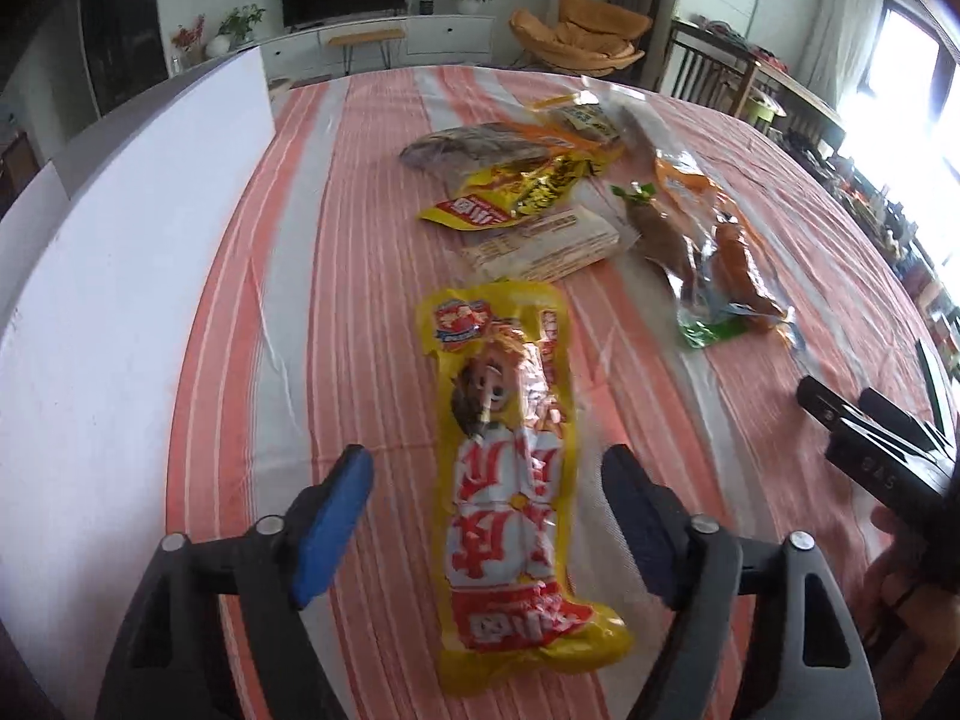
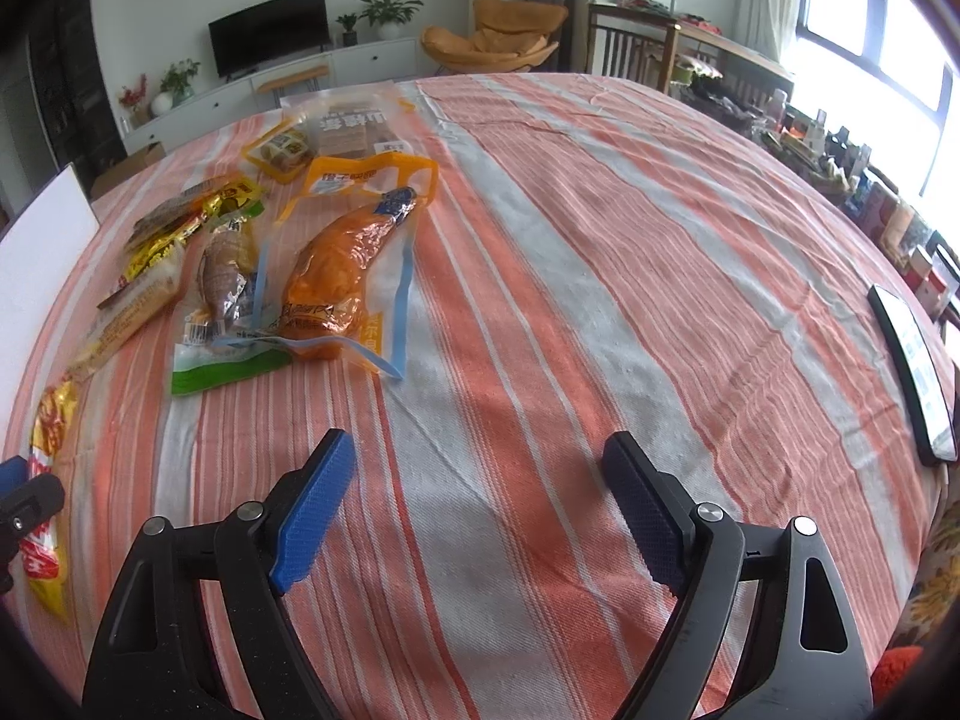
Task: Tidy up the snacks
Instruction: 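Lower the sausage packet onto the cloth apart from the pile and open the left tool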
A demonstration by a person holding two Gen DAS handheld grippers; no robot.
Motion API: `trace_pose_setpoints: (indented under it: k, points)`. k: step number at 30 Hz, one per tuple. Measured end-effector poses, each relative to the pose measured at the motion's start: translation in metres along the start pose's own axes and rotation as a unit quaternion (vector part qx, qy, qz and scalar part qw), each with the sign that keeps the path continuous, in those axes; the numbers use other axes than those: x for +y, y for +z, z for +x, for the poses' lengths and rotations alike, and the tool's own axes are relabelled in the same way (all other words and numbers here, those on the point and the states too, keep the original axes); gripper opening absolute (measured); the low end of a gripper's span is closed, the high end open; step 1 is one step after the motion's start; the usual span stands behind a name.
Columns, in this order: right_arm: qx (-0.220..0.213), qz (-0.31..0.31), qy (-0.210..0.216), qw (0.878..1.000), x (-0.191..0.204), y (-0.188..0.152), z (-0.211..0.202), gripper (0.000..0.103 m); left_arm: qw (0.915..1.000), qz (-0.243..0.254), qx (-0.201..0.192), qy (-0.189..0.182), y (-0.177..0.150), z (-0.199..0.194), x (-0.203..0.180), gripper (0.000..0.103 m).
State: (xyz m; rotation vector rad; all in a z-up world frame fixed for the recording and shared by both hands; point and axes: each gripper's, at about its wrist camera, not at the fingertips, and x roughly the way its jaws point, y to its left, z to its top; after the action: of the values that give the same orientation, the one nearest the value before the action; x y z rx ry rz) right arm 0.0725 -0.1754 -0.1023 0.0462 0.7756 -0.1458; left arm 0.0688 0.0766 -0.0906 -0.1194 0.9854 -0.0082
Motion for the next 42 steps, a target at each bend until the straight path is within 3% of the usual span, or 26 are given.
trace_pose_setpoints:
  k: [5,9,13,42]
  points:
    - [0.000,0.000,0.000,1.000,0.000,0.000,0.001,0.087,0.9988,0.035,-0.006,0.035,-0.004,0.011,-0.004,0.082]
    - [0.000,0.000,0.000,1.000,0.000,0.001,0.001,0.087,0.9987,0.024,-0.020,0.040,-0.009,0.013,0.006,0.097]
    - [0.000,0.000,0.000,1.000,0.000,0.001,0.001,0.087,0.9987,0.017,-0.019,0.043,-0.008,0.015,0.009,0.103]
    - [-0.001,0.000,0.001,1.000,0.000,0.001,0.002,0.087,0.9986,0.016,-0.023,0.045,-0.008,0.015,0.008,0.103]
